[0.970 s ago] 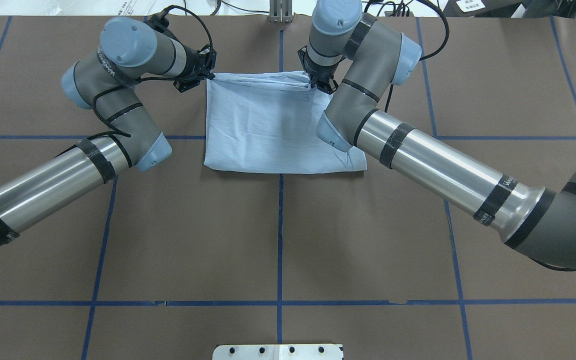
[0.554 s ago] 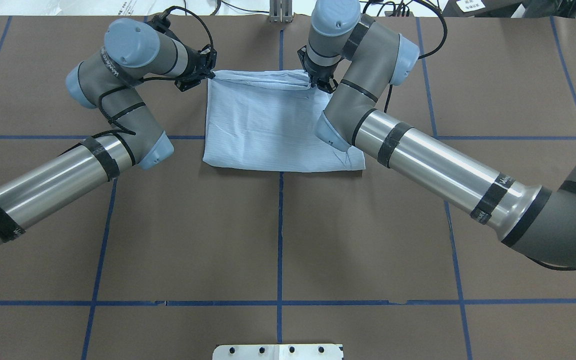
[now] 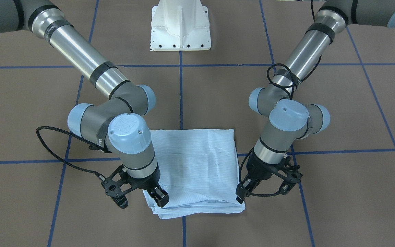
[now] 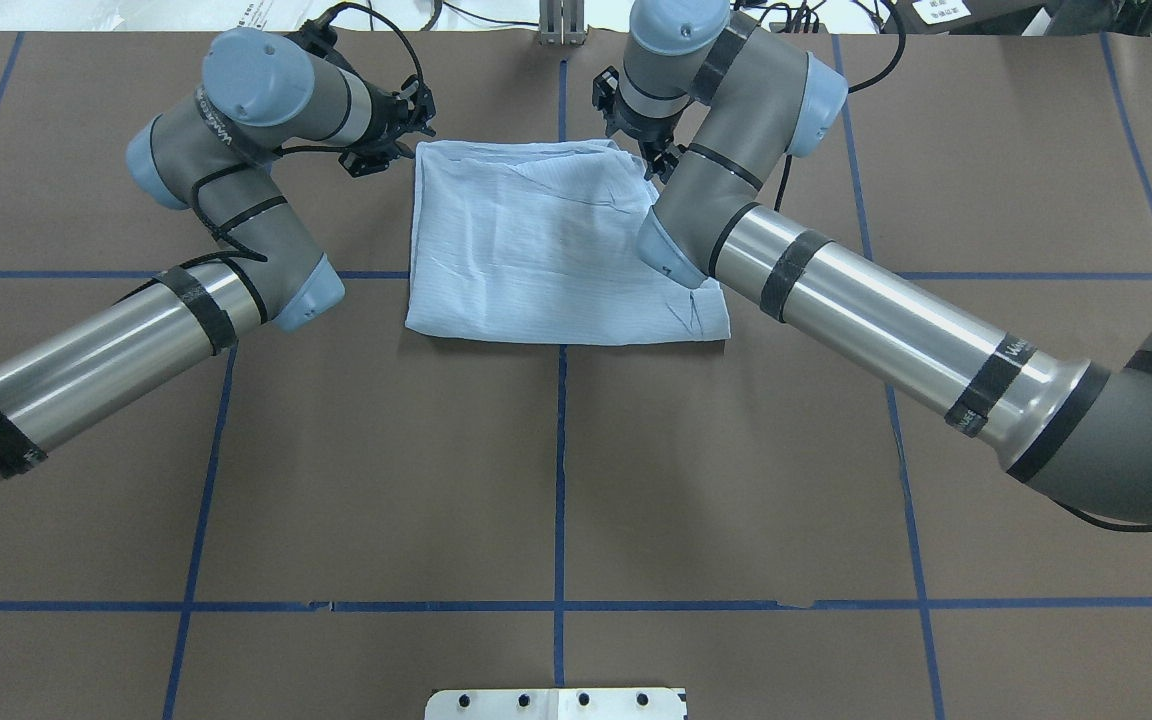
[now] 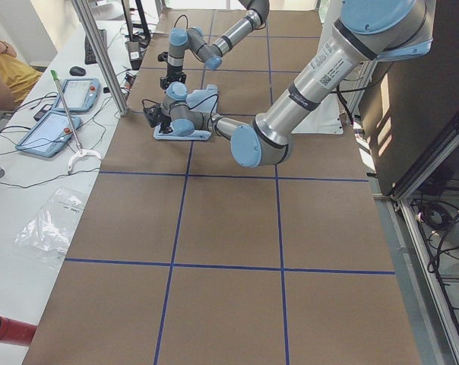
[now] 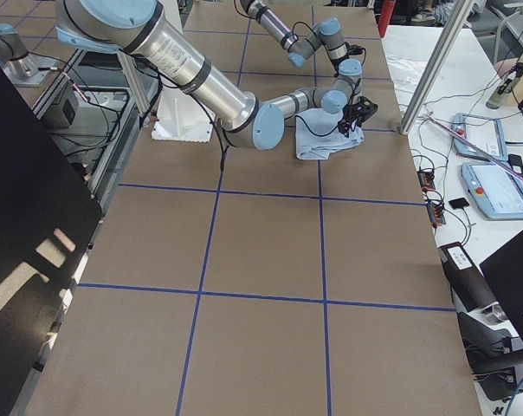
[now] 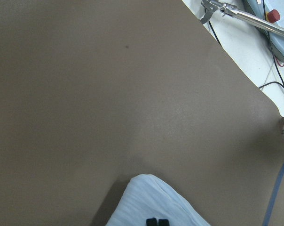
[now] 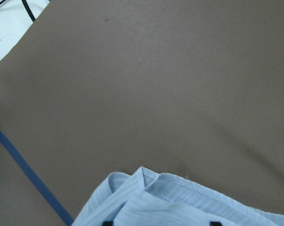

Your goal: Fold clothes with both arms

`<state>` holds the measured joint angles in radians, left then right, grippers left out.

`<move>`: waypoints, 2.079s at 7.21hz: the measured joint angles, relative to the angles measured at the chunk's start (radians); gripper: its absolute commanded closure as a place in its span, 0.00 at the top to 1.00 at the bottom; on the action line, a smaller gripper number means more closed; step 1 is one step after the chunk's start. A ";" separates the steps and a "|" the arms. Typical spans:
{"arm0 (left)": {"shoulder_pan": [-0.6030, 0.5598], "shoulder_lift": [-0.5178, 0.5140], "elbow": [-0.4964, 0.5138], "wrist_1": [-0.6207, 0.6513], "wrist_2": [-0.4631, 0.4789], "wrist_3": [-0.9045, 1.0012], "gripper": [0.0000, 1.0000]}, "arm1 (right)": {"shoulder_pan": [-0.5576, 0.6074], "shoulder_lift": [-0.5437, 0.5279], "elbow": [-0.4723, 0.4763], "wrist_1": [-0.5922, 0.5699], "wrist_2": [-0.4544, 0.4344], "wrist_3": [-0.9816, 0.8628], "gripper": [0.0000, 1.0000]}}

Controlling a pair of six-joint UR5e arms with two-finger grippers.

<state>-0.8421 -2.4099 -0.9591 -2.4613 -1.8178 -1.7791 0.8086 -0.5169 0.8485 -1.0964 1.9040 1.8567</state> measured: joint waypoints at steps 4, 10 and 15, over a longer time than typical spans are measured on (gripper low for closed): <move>-0.079 0.209 -0.232 0.014 -0.142 0.354 0.45 | 0.104 -0.262 0.313 -0.080 0.130 -0.228 1.00; -0.364 0.671 -0.477 0.022 -0.436 1.142 1.00 | 0.377 -0.736 0.671 -0.215 0.386 -1.102 1.00; -0.594 0.805 -0.505 0.256 -0.492 1.570 1.00 | 0.582 -0.965 0.768 -0.386 0.446 -1.603 1.00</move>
<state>-1.4364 -1.6047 -1.4643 -2.2055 -2.3097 -0.2094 1.3904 -1.4823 1.6161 -1.4820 2.3504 0.2535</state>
